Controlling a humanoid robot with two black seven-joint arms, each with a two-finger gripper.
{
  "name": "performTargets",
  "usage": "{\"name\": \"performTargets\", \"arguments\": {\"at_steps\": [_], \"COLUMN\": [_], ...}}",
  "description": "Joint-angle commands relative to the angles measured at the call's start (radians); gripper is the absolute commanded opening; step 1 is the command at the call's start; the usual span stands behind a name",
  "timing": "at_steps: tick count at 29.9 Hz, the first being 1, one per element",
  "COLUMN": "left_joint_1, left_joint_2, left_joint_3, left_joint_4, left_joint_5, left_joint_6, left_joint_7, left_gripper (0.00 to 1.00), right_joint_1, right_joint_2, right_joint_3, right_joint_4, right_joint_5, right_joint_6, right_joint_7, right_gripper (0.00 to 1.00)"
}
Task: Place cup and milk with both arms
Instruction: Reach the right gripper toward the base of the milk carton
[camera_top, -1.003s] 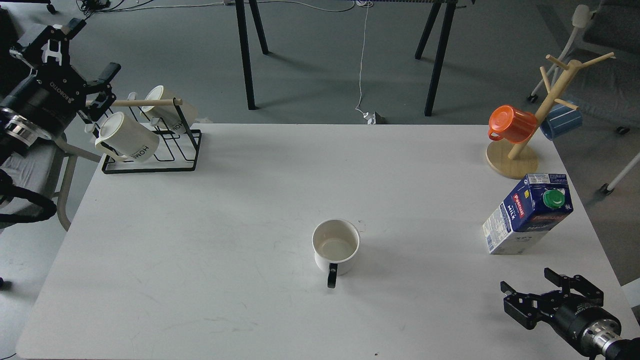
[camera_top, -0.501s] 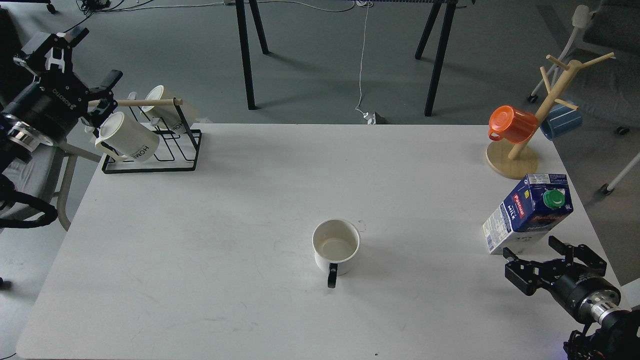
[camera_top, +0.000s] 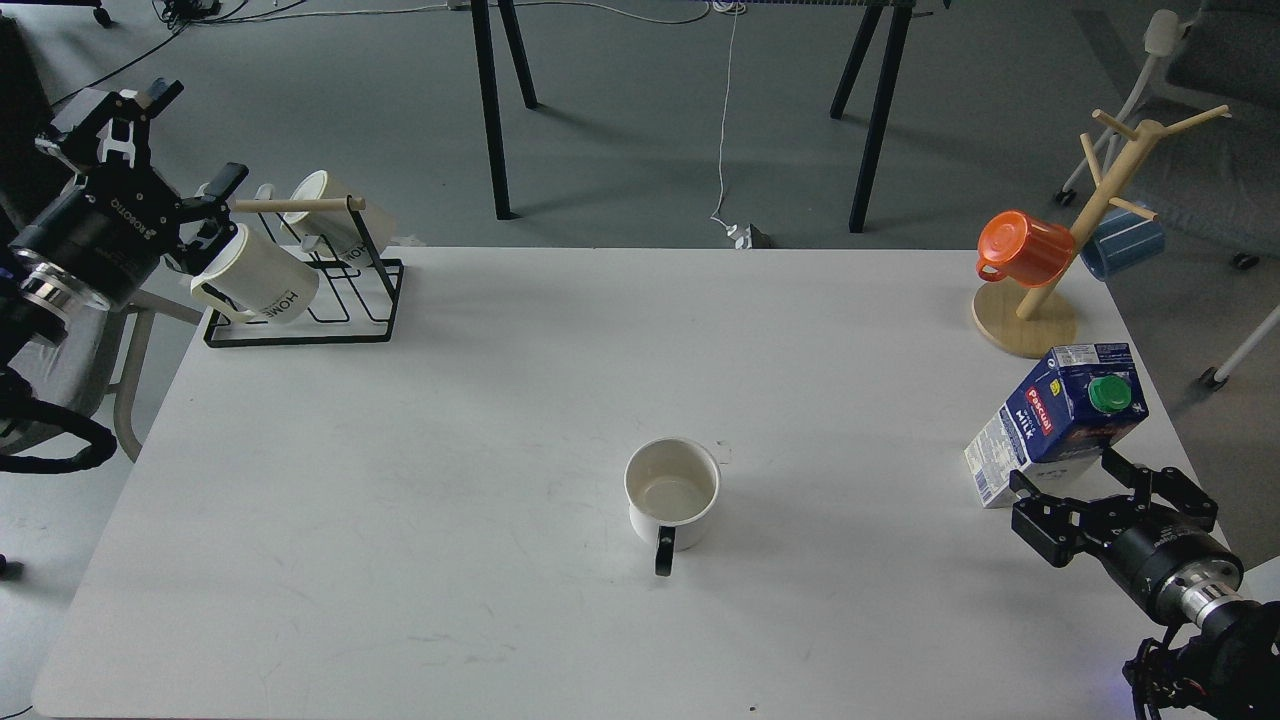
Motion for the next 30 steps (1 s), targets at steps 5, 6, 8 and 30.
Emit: {"name": "performTargets", "arguments": {"at_steps": [5,6,8,30], "left_joint_1": [0.002,0.002,0.002,0.010], "left_joint_2": [0.001,0.001,0.001,-0.003], "left_joint_3": [0.000,0.000,0.000,0.000], "left_joint_4": [0.000,0.000,0.000,0.000], "left_joint_5": [0.014,0.014,0.015,0.041], "left_joint_6": [0.000,0.000,0.000,0.000], "left_joint_7": [0.000,0.000,0.000,0.000], "left_gripper": [0.92,0.92,0.92,0.92], "right_joint_1": [-0.020,-0.032,-0.055,-0.047], "right_joint_2": [-0.020,-0.029,-0.040,-0.043], "right_joint_3": [-0.006,-0.004,-0.001,0.043], "right_joint_4": [0.001,0.001,0.000,-0.017], "right_joint_5": [-0.007,-0.007,-0.007,-0.006], "right_joint_6": [0.000,0.000,0.000,0.000], "right_joint_7": [-0.003,-0.003,-0.005,-0.006], "right_gripper": [0.99,0.99,0.99,0.99]}}
